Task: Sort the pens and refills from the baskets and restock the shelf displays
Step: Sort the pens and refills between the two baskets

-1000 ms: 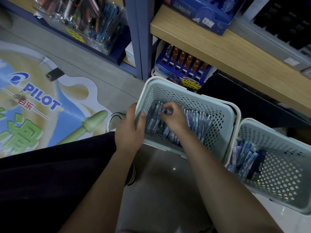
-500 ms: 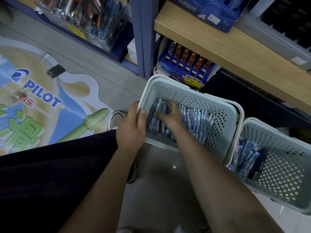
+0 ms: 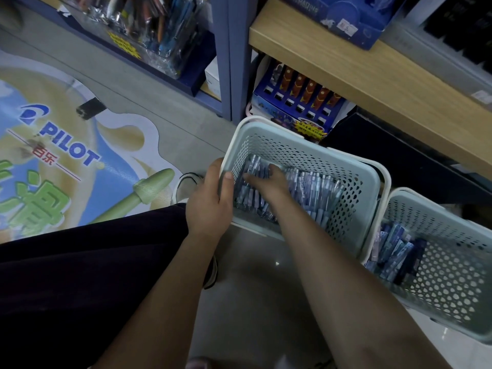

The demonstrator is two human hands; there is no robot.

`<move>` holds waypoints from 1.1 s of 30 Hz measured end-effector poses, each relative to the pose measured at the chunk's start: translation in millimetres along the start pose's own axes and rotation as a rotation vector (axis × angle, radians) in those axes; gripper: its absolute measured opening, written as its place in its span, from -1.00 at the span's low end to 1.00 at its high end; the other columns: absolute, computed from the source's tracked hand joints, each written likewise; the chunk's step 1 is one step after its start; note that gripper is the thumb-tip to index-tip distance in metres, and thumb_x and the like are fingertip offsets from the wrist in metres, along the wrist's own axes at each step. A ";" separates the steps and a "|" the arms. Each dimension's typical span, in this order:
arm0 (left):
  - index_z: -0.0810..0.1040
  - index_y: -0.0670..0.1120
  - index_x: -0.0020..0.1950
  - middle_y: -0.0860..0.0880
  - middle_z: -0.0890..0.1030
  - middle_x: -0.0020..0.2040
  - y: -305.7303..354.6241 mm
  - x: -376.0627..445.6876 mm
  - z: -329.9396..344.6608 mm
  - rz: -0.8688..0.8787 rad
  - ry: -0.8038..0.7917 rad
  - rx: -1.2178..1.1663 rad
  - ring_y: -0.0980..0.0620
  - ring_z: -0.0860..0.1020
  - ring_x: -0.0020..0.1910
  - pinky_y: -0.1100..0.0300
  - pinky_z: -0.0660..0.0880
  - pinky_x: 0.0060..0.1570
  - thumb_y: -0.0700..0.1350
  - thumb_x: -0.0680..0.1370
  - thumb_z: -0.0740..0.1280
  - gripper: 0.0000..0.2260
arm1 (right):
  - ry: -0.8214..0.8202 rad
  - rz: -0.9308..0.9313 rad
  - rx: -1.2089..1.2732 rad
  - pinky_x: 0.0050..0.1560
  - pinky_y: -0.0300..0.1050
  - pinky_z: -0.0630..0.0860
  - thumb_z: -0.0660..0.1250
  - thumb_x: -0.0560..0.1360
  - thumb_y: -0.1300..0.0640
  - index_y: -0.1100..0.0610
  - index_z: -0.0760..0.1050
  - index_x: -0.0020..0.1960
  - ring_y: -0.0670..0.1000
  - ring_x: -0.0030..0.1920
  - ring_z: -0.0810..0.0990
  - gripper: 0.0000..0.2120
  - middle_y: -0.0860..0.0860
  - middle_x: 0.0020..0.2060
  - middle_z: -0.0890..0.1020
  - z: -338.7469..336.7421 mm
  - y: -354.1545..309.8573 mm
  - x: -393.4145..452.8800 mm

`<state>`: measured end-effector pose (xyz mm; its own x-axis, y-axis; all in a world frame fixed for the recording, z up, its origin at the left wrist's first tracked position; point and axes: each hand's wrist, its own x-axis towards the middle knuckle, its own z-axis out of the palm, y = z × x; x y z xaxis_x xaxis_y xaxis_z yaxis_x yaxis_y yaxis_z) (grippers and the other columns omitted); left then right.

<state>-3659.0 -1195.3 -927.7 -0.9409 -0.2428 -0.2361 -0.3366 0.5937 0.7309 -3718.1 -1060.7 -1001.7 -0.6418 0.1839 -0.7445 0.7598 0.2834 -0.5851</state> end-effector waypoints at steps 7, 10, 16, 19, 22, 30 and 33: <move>0.43 0.00 0.40 0.00 0.51 -0.17 -0.4 -0.2 0.1 0.016 0.004 -0.004 -0.14 0.52 -0.18 0.02 0.44 -0.23 0.02 0.70 0.13 -0.70 | -0.010 0.026 -0.123 0.30 0.04 0.49 0.57 0.37 -0.10 0.20 0.34 0.48 0.17 0.36 0.48 -0.19 0.14 0.42 0.44 -4.3 -5.4 1.4; 0.42 0.04 0.41 -0.01 0.54 -0.12 -0.3 0.1 -0.5 0.017 0.001 -0.005 -0.16 0.52 -0.14 -0.03 0.48 -0.19 0.09 0.66 0.08 -0.64 | -0.021 0.052 -0.262 0.07 -0.10 0.48 0.52 0.44 -0.10 0.26 0.37 0.43 0.18 0.29 0.53 -0.28 0.18 0.37 0.48 -6.1 -13.2 4.1; 0.43 0.03 0.41 -0.03 0.52 -0.13 -1.2 -0.1 1.0 0.014 0.013 -0.008 -0.13 0.51 -0.14 0.03 0.42 -0.22 0.06 0.68 0.11 -0.67 | 0.003 0.036 -0.229 0.36 0.06 0.41 0.53 0.42 -0.09 0.15 0.23 0.51 0.21 0.44 0.36 -0.19 0.16 0.49 0.32 5.4 -13.1 0.8; 0.44 0.01 0.40 -0.01 0.51 -0.14 -1.9 0.3 1.5 0.021 0.020 -0.004 -0.10 0.49 -0.16 0.07 0.35 -0.23 0.05 0.67 0.11 -0.66 | -0.020 0.037 -0.200 0.31 0.01 0.41 0.51 0.47 -0.03 0.16 0.22 0.51 0.19 0.43 0.38 -0.24 0.15 0.47 0.35 6.5 -11.3 -0.2; 0.45 0.01 0.39 -0.01 0.51 -0.14 -1.4 -0.1 1.3 0.017 0.027 -0.010 -0.09 0.48 -0.16 0.07 0.35 -0.22 0.06 0.66 0.10 -0.65 | -0.038 0.079 -0.194 0.13 -0.08 0.44 0.50 0.48 -0.02 0.25 0.29 0.46 0.18 0.35 0.47 -0.30 0.17 0.41 0.44 2.4 -11.7 1.1; 0.46 0.02 0.38 0.01 0.52 -0.15 -3.6 0.3 3.3 -0.004 0.023 -0.015 -0.05 0.49 -0.17 0.11 0.32 -0.23 0.00 0.70 0.15 -0.72 | -0.106 0.094 -0.163 0.19 -0.07 0.45 0.46 0.52 0.04 0.24 0.30 0.49 0.18 0.35 0.48 -0.35 0.17 0.42 0.44 2.9 -9.2 0.0; 0.44 0.05 0.39 0.00 0.55 -0.10 -3.1 -0.3 3.7 -0.019 0.018 -0.025 -0.06 0.49 -0.13 0.08 0.38 -0.19 0.02 0.70 0.14 -0.71 | -0.148 0.076 -0.109 0.28 -0.02 0.41 0.44 0.54 0.06 0.19 0.24 0.51 0.17 0.41 0.41 -0.35 0.13 0.46 0.39 2.6 -4.7 0.2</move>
<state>-3657.8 -1194.3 -932.3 -0.9333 -0.2681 -0.2388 -0.3534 0.5695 0.7421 -3721.5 -1064.5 -999.9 -0.5547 0.0705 -0.8290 0.7847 0.3756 -0.4931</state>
